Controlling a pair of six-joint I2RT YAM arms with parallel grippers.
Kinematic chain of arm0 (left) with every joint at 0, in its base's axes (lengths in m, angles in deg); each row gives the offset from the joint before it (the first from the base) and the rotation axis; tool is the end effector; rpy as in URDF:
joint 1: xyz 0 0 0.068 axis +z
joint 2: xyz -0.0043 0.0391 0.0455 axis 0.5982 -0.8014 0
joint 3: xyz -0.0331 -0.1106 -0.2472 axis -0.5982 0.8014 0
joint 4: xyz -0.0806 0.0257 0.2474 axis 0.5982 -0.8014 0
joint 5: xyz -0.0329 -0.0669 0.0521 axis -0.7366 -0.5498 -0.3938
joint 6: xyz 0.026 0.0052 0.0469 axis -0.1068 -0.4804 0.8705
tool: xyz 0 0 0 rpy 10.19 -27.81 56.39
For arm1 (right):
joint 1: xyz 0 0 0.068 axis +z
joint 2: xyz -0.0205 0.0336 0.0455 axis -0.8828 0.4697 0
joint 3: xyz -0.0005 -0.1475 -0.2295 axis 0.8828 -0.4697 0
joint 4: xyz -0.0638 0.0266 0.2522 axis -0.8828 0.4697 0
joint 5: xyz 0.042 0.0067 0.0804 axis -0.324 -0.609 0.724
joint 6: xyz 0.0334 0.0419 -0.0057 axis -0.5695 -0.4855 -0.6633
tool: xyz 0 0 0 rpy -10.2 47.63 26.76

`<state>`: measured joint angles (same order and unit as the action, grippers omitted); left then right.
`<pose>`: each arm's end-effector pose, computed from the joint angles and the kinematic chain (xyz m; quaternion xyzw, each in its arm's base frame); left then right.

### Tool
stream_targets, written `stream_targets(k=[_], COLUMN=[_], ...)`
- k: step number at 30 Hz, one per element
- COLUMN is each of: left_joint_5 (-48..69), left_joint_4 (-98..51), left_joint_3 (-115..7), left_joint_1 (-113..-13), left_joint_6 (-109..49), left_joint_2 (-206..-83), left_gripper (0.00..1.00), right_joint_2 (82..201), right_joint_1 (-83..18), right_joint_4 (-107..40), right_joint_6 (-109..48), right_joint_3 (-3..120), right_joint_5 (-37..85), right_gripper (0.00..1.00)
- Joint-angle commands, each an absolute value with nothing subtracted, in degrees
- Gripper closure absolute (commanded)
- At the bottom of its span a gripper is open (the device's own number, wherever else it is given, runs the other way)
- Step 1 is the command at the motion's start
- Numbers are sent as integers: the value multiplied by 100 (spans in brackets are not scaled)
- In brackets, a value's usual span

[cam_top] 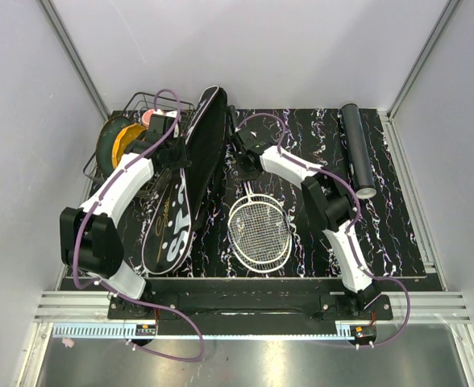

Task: Pack up the badminton gear

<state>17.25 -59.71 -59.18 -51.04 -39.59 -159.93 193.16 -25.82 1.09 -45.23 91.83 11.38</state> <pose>0.3377 -0.0871 0.2992 -0.0520 0.9298 -0.1227 0.3432 0.4091 0.2954 0.1704 -0.1132 0.9558 0.0957 0.2540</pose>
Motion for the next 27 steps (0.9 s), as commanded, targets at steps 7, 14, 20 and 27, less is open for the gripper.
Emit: stream_targets(k=[7,14,20,27], left_joint_5=[1433,1503,1547,1433], left_joint_4=[-5548,-5540,-5478,-5417], left_joint_3=[-5939,-5912,-5868,-5807], left_joint_1=[-5010,-5001,-5001,-4992], left_joint_6=[-4072,-4081,-4072,-4063], left_joint_2=[-15805,-15788,-15700,-15699], left_gripper=[100,100,100,100], right_joint_2=[19680,18523,17686,16667], right_joint_1=[-2164,-2147,-2313,-2919], right_joint_4=[431,-77,-8,-952], right_joint_6=[-4432,-4406,-5351,-6400], right_joint_3=[9395,8746,8359,6841], right_joint_5=[-469,-577,-832,12], right_gripper=[81,100,100,100])
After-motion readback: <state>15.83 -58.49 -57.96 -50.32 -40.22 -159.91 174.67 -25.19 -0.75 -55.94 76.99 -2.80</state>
